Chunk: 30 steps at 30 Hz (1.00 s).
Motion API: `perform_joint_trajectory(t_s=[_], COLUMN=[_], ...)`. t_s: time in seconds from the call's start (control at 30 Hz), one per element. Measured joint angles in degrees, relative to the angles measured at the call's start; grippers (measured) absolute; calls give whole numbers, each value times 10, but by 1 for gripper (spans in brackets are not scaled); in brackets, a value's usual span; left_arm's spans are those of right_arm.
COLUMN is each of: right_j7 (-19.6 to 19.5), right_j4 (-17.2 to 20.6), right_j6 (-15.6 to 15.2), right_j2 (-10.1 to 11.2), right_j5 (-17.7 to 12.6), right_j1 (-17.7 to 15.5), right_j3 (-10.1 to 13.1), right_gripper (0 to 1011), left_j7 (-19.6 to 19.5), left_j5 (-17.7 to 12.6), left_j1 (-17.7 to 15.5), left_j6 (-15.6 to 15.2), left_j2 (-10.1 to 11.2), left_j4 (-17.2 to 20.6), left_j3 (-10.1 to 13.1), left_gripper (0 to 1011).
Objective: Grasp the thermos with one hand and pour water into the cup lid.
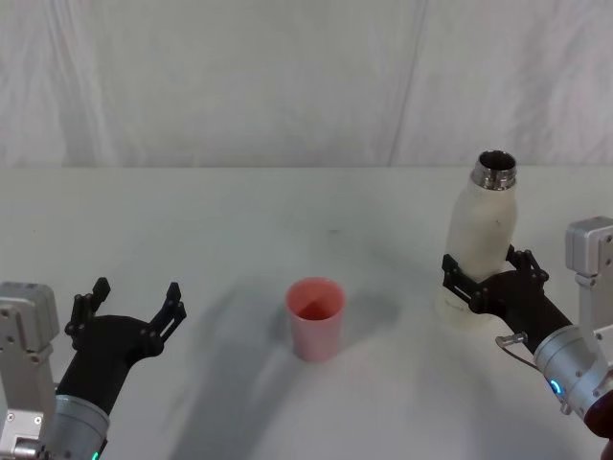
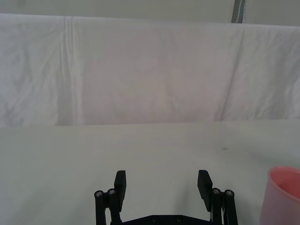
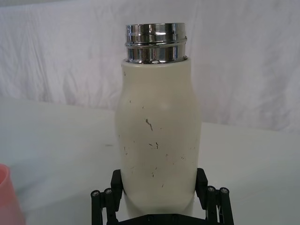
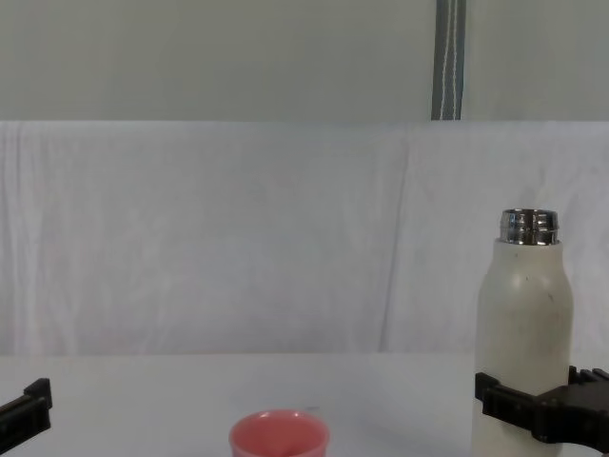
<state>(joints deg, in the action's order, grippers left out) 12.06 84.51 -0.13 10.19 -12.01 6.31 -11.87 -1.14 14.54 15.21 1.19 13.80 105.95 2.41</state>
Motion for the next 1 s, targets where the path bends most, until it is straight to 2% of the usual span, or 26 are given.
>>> perform_joint_trajectory(t_s=[0.77, 0.87, 1.0], right_j7=[-1, -1, -1], right_j4=[-6, -6, -6], right_j6=[2, 1, 1], right_j2=[-3, -2, -2], right_j5=[1, 1, 1], right_j1=[3, 3, 2], right_j3=[1, 1, 1], right_gripper=[951, 996, 1001], left_j7=[0, 0, 0], left_j5=[0, 0, 0], left_j1=[0, 0, 0], left_j6=[0, 0, 0], left_j2=[0, 0, 0], left_j4=[0, 0, 0], left_j3=[0, 0, 0], left_gripper=[1001, 1001, 1001])
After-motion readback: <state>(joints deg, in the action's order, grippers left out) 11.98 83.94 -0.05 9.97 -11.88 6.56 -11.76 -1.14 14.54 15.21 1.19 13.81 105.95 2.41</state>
